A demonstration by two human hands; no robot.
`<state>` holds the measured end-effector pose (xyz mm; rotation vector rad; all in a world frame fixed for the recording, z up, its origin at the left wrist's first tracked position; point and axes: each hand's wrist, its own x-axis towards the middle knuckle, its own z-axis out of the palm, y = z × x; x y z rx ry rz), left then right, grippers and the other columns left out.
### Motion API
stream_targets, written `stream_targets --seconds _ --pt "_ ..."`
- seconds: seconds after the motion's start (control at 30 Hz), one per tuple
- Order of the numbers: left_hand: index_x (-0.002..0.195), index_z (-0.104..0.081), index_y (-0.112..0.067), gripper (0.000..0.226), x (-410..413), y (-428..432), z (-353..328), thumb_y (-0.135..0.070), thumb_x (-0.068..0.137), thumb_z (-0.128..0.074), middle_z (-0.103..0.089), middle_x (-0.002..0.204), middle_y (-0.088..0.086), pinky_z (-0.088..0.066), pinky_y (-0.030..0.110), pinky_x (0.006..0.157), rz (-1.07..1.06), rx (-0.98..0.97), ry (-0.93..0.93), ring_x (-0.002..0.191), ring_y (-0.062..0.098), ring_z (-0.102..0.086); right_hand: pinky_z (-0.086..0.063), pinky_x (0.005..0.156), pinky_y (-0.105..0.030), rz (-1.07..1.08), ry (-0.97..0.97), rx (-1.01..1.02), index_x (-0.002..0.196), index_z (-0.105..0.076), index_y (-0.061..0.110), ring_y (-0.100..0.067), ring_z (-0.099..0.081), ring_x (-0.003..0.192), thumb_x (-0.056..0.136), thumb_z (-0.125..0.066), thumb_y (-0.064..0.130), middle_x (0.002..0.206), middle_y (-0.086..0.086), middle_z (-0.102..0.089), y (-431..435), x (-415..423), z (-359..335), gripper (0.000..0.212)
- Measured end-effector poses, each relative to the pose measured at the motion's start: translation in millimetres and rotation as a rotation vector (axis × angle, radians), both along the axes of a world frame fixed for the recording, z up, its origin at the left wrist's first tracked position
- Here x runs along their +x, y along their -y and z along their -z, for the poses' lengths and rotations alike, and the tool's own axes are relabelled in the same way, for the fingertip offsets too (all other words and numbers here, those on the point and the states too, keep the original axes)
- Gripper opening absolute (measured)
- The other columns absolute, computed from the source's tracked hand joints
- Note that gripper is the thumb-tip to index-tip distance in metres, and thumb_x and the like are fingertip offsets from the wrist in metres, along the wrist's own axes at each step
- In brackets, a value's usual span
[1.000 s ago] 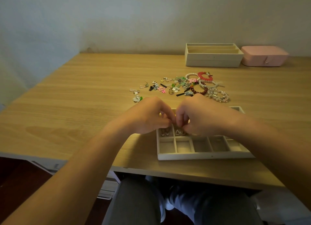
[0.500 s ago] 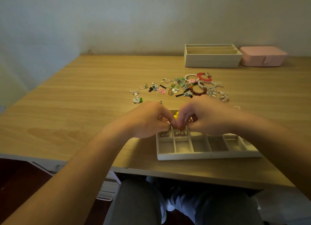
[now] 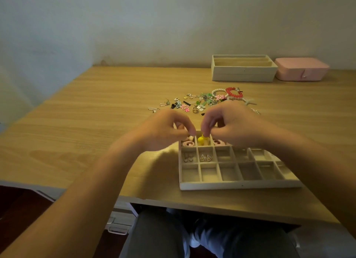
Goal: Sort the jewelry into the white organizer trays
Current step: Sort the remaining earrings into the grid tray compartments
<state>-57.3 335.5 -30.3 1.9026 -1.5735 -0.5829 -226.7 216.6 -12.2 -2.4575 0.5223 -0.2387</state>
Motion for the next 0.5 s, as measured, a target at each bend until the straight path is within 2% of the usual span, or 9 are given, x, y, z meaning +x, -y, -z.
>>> stream_targets --seconds 0.1,0.2,0.27,0.37,0.43,0.5 --pt "0.084 -0.077 -0.025 0.022 23.1 3.0 0.4 -0.007 0.084 -0.064 -0.053 0.066 -0.007 -0.034 0.024 0.053 -0.196 -0.058 0.031 0.053 0.003 -0.043 -0.050 0.057 -0.017 0.066 0.085 0.033 0.083 -0.071 0.027 0.001 -0.063 0.067 0.090 -0.060 0.001 0.081 0.010 -0.070 10.3 15.6 -2.1 0.029" --pt "0.086 -0.074 -0.026 0.019 49.3 5.7 7.0 -0.010 0.087 -0.065 -0.065 0.074 -0.009 -0.041 0.020 0.059 -0.389 -0.068 0.045 0.065 0.005 -0.056 -0.058 0.067 -0.029 0.153 0.156 0.053 0.088 -0.072 0.023 -0.009 -0.065 0.075 0.093 -0.056 0.002 0.086 0.006 -0.072 26.0 36.1 -0.7 0.027" --pt "0.083 -0.071 -0.030 0.019 62.6 9.3 12.3 -0.011 0.088 -0.067 -0.068 0.080 -0.007 -0.041 0.020 0.057 -0.466 -0.077 0.026 0.067 0.004 -0.059 -0.055 0.065 -0.027 0.203 0.169 0.116 0.092 -0.072 0.021 -0.014 -0.065 0.080 0.095 -0.056 0.002 0.090 0.002 -0.071 37.5 50.8 2.8 0.025" --pt "0.082 -0.070 -0.030 0.020 66.9 17.6 16.9 -0.011 0.088 -0.068 -0.063 0.076 -0.011 -0.038 0.011 0.052 -0.489 -0.060 0.022 0.064 -0.001 -0.056 -0.050 0.065 -0.021 0.207 0.075 0.164 0.097 -0.073 0.023 -0.013 -0.064 0.086 0.097 -0.060 0.007 0.098 0.003 -0.069 49.8 66.2 8.9 0.021" --pt "0.082 -0.070 -0.030 0.020 65.5 24.1 18.5 -0.011 0.088 -0.069 -0.062 0.076 -0.013 -0.034 0.005 0.048 -0.494 -0.068 0.019 0.065 -0.002 -0.056 -0.049 0.068 -0.022 0.132 -0.029 0.130 0.099 -0.075 0.025 -0.013 -0.065 0.088 0.097 -0.064 0.012 0.098 0.004 -0.069 55.0 75.1 12.2 0.017" --pt "0.082 -0.070 -0.031 0.021 64.6 29.5 20.9 -0.011 0.087 -0.068 -0.064 0.079 -0.012 -0.035 0.005 0.049 -0.510 -0.104 0.018 0.065 -0.001 -0.057 -0.050 0.071 -0.022 0.055 -0.120 0.085 0.103 -0.076 0.025 -0.011 -0.066 0.090 0.096 -0.068 0.019 0.096 0.007 -0.071 54.2 84.5 14.3 0.012"
